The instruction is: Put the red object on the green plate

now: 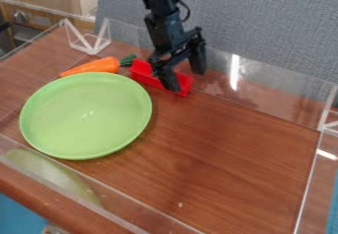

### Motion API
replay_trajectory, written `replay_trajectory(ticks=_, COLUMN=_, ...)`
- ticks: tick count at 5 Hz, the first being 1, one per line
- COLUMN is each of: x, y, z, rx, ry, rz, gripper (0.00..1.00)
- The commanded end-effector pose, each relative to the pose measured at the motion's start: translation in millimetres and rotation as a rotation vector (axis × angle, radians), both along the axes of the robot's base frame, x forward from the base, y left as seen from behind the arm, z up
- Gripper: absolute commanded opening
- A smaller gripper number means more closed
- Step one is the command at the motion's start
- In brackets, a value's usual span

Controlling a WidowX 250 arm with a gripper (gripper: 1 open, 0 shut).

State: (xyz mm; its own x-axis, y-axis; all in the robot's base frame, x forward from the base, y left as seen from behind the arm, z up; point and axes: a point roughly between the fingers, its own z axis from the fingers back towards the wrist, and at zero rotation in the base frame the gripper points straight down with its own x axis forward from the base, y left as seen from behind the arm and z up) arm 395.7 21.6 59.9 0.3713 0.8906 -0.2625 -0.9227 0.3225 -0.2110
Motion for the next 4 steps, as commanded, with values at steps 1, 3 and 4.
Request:
replay_trajectory(ticks=1, x=7.3, y=24, z=27.3, rx=0.030, ry=-0.063, rz=0.038, gripper=1.00)
replay_trajectory(ticks=3, x=6.8, y=39, z=15.3, rx=0.063, ry=-0.061, rz=0.039, gripper=1.00)
replay_trajectory(ticks=4, x=4.8, y=38, z=-1.5, rx=0.079, ry=-0.057, rz=0.010, gripper=1.00)
